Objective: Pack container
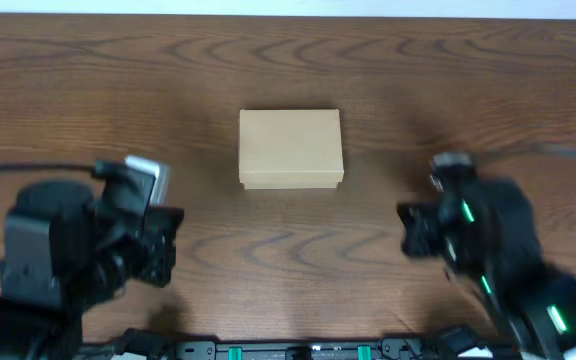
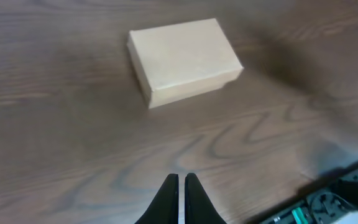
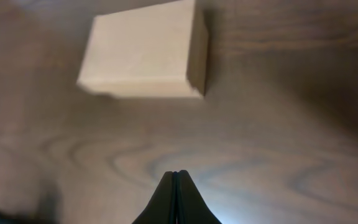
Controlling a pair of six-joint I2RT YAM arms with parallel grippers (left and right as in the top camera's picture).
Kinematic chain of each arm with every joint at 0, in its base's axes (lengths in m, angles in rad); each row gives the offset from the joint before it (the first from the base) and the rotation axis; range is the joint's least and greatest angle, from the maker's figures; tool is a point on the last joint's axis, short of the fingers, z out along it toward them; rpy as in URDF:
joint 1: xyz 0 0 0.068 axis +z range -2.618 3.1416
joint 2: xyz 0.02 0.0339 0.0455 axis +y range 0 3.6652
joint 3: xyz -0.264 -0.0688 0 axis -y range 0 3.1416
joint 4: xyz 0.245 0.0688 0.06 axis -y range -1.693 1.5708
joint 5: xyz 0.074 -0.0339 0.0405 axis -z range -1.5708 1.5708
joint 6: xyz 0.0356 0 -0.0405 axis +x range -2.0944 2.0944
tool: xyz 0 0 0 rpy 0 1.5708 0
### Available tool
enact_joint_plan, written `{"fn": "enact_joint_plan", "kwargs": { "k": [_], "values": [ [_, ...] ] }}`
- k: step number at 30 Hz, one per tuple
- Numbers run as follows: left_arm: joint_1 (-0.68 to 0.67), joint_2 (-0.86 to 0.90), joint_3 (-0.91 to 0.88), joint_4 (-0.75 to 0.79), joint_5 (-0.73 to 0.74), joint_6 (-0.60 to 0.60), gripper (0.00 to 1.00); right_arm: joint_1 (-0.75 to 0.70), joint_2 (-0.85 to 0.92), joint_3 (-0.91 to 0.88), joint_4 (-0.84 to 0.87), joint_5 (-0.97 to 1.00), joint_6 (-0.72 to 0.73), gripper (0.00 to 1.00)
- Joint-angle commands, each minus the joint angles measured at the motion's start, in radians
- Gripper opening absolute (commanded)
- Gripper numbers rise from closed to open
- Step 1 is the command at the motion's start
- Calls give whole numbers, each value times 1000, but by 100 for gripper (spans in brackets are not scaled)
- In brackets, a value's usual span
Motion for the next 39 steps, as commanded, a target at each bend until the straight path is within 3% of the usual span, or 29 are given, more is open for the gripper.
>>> {"fn": "enact_joint_plan", "kwargs": {
  "k": [1,9,12,13,14,15,16,39],
  "values": [
    [7,-73,-118,32,120,6,6,54,-165,-39,-60,79,-20,2],
    [6,-194,-427,137,228,-54,6,73,-565,-149,-204,26,20,2],
    [7,-195,-483,167,225,-95,6,73,-625,-157,-214,10,21,2],
    [7,-195,-497,180,225,-108,8,73,-636,-157,-214,10,21,14],
    [6,-195,-506,189,225,-119,28,73,-639,-157,-214,10,21,41],
    [7,-194,-511,192,224,-124,81,73,-639,-157,-214,10,21,85],
    [6,-194,-512,193,219,-129,95,73,-639,-158,-214,10,31,99],
    [6,-230,-511,163,198,-114,95,73,-639,-159,-222,11,76,99]
  ]
}}
